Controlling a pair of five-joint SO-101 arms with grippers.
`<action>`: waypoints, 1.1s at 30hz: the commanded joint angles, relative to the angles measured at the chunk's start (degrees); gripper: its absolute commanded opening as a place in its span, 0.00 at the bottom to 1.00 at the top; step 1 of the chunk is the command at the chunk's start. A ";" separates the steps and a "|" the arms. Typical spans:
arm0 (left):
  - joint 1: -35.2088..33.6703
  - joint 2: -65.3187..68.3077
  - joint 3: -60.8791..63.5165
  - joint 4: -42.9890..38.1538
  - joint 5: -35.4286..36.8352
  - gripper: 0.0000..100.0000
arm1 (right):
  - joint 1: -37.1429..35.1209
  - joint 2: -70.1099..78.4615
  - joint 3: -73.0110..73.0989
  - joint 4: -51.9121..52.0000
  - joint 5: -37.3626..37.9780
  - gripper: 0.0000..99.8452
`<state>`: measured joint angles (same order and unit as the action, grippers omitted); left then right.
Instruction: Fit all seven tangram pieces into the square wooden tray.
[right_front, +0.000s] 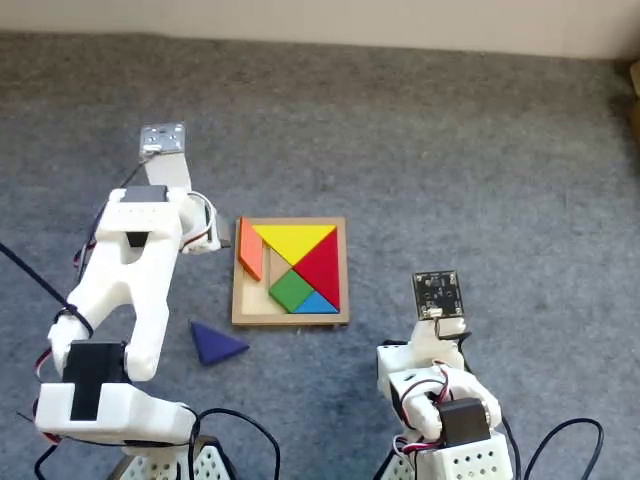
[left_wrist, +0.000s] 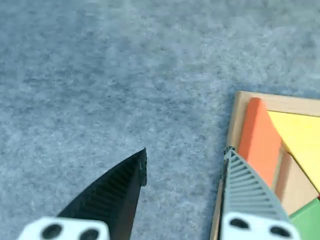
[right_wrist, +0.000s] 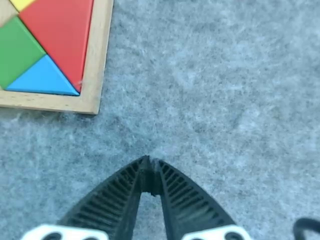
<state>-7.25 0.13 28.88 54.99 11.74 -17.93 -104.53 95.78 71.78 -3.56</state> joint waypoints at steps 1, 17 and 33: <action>1.63 -2.51 -0.40 -1.05 -0.62 0.25 | -0.13 -1.19 8.75 0.40 -0.09 0.01; 4.88 9.36 -11.30 6.24 -0.79 0.24 | -0.13 -1.19 8.75 0.40 -0.09 0.01; 4.44 -6.90 -1.63 6.86 -0.79 0.24 | -0.31 -1.01 8.75 0.31 -0.09 0.01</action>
<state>-3.12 -1.45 26.59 61.23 11.47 -17.93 -104.53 95.78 71.78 -3.56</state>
